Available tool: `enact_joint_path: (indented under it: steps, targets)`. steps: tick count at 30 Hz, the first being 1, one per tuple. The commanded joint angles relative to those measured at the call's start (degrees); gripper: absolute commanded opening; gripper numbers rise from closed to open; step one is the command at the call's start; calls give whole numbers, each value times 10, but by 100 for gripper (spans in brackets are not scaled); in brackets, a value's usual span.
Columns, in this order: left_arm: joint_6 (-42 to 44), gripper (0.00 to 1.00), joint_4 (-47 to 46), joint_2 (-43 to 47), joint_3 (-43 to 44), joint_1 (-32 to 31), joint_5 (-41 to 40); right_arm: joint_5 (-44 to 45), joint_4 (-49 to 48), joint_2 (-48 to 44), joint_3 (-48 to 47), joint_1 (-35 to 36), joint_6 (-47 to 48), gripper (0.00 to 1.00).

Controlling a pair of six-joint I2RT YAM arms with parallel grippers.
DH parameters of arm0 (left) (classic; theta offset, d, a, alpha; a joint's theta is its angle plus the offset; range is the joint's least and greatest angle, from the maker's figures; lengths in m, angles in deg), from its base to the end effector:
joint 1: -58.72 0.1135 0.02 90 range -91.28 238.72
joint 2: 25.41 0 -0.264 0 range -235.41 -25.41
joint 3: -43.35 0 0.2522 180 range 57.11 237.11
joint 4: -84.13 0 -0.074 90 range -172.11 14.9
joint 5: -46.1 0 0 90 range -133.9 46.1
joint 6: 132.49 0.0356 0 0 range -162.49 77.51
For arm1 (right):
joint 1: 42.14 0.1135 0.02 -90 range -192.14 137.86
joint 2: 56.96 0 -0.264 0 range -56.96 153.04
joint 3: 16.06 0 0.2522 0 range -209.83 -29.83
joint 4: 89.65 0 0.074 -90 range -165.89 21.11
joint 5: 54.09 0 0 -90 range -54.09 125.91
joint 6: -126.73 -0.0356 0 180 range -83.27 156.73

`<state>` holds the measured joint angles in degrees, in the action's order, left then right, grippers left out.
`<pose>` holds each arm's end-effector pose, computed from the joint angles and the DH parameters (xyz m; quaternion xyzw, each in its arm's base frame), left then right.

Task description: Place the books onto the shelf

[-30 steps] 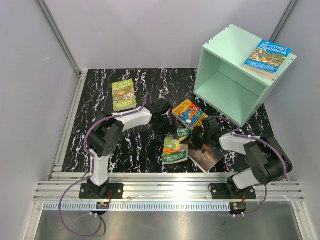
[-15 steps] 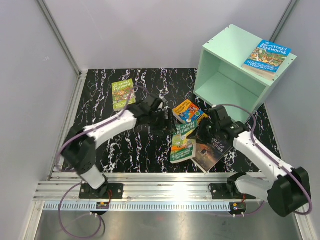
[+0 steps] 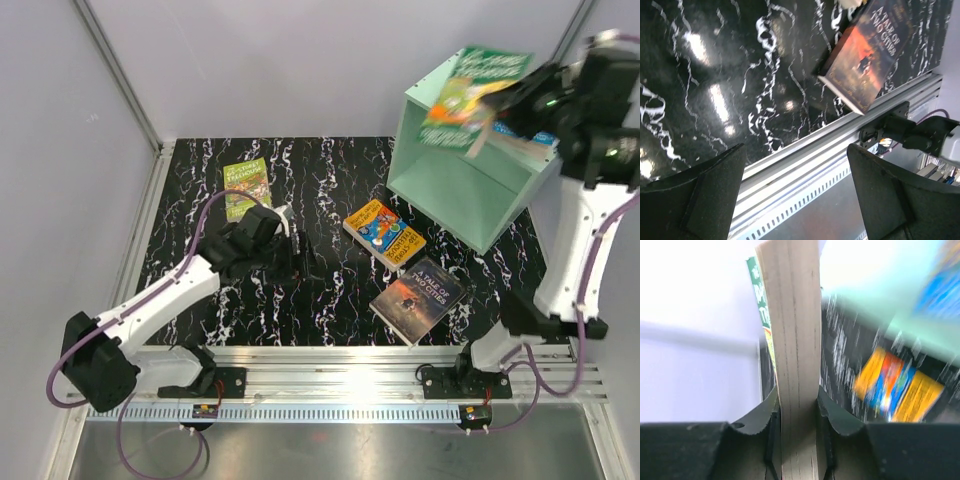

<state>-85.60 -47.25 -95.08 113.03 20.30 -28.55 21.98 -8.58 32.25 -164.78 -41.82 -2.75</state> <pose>0.1917 -0.1640 0.2798 0.0092 0.9282 -0.3233 0.1837 0.2452 0.0099 0.5549 0.2108 0.7962 0.2843 0.4908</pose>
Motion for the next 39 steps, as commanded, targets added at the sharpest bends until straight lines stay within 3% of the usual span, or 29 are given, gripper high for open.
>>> enact_joint_path:
  steps: [1, 3, 7, 13, 18, 21, 31, 35, 39]
  targets:
    - [-9, 86, -5, 46, -4, -2, -3, -116, 101, 103, -180, -158, -1, 0]
    - [-6, 86, 7, 55, 1, -1, -7, -207, 73, 139, -187, -238, -28, 0]
    - [0, 86, 27, 80, 5, -1, -19, -267, -18, 145, -125, -319, -81, 0]
    - [0, 86, 28, 110, -22, 0, -36, -312, -2, 218, -210, -377, -92, 0]
    - [7, 86, 22, 96, -16, -1, -33, -328, -49, 202, -134, -414, -95, 0]
    - [8, 86, 12, 81, -11, -1, -27, -324, -25, 225, -155, -414, -75, 3]
    - [11, 85, -12, 21, 7, -1, 0, -303, -3, 232, -109, -414, -7, 43]
    - [15, 85, -14, 5, 16, -1, 4, -304, -25, 243, -109, -414, -25, 53]
    - [18, 84, -10, -4, 24, 0, 2, -311, -35, 273, -152, -414, -51, 70]
